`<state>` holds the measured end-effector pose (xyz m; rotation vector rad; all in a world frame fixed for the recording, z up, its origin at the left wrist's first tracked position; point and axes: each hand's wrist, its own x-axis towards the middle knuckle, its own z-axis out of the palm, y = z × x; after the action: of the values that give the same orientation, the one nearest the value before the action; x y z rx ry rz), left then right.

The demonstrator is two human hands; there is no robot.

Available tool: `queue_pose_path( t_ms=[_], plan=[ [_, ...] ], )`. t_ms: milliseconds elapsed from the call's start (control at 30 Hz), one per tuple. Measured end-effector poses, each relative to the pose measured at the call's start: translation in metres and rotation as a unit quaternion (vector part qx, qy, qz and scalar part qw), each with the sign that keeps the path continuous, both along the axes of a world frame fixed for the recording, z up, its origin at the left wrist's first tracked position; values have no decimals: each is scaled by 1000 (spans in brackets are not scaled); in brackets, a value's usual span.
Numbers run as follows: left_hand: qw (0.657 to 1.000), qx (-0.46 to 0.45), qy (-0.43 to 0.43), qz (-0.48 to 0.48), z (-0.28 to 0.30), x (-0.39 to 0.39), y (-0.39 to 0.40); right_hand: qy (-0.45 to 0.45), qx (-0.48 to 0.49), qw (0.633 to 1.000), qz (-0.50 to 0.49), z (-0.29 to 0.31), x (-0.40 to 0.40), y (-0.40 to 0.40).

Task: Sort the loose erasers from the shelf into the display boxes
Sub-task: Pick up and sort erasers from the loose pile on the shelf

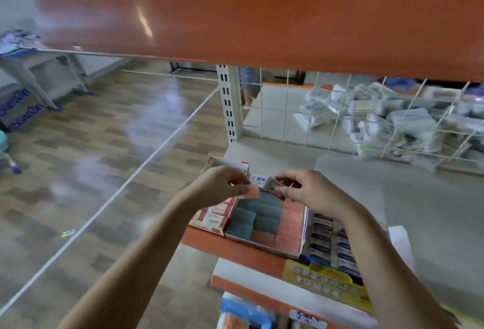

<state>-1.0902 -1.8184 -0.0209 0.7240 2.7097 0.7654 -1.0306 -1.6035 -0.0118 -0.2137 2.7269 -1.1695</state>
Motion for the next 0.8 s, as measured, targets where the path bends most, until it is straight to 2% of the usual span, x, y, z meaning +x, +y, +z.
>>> queue_pose_path(
  t_ms=[133, 400, 633, 800],
  plan=[
    [994, -47, 16, -95, -1, -13, -1, -18, 34, 999, -32, -1, -2, -11],
    [982, -94, 19, -161, -3, -18, -1, -43, 38, 995, -83, -3, 5, -27],
    [975, -137, 84, -152, -5, -11, 2, -43, 54, 995, -67, 1, 0, -30],
    [981, -102, 118, -119, -11, -2, -3, -30, 54, 997, -51, 3, -16, -33]
  ],
)
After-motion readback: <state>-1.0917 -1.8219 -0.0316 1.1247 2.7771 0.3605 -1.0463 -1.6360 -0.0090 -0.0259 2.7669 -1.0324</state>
